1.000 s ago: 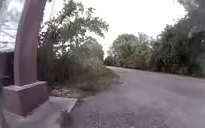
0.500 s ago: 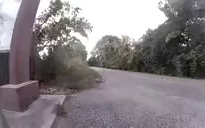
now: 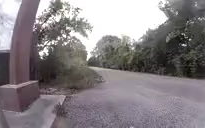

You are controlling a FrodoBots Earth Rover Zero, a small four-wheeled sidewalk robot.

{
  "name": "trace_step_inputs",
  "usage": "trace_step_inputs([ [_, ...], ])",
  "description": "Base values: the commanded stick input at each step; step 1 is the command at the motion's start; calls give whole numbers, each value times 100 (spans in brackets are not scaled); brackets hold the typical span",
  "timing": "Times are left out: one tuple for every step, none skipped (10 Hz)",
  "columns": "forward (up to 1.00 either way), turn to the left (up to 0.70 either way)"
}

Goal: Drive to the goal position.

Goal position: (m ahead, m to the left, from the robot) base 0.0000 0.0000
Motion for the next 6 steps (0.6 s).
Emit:
trace_step_inputs([
  [4, 0],
  [4, 0],
  [4, 0],
  [4, 0],
  [4, 0],
  [4, 0],
])
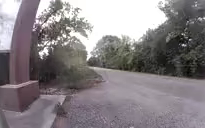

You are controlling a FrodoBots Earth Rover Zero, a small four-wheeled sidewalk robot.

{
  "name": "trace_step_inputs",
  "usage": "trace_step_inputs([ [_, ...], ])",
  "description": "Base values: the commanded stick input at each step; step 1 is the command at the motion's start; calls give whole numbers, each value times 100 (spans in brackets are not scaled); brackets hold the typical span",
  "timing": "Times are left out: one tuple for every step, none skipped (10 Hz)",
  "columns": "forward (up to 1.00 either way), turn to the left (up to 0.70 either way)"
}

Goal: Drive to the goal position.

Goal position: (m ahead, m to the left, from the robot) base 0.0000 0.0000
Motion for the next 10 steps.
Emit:
trace_step_inputs([
  [4, 0],
  [5, 0],
  [5, 0],
  [5, 0],
  [5, 0],
  [5, 0],
  [5, 0],
  [5, 0],
  [5, 0],
  [4, 0],
])
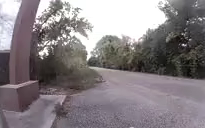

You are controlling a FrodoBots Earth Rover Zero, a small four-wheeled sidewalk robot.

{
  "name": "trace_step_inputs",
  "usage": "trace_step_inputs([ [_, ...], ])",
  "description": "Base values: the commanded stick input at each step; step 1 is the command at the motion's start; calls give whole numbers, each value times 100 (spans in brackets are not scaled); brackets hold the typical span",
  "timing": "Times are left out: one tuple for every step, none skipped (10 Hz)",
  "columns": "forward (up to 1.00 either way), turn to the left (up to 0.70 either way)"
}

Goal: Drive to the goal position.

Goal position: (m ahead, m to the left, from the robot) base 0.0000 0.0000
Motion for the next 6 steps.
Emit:
trace_step_inputs([
  [4, 0],
  [4, 0],
  [4, 0],
  [5, 0],
  [5, 0],
  [5, 0],
])
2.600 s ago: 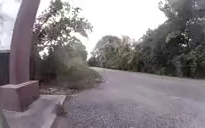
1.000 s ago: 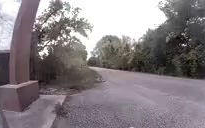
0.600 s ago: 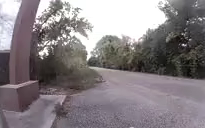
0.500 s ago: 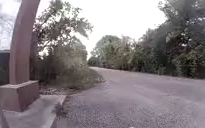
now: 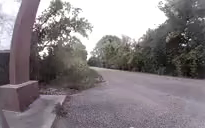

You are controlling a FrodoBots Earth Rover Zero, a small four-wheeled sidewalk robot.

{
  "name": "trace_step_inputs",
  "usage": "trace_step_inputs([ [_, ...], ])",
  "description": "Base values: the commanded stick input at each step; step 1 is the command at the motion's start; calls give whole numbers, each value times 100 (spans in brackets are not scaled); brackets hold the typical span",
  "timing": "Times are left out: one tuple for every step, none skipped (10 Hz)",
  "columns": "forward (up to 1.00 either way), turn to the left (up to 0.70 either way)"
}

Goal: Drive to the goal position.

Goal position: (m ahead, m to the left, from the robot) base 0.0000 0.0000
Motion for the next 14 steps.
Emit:
trace_step_inputs([
  [5, 0],
  [5, 0],
  [5, 0],
  [4, 0],
  [4, 0],
  [4, 0],
  [4, 0],
  [4, 0],
  [4, 0],
  [5, 0],
  [5, 0],
  [5, 0],
  [5, 0],
  [5, 0],
])
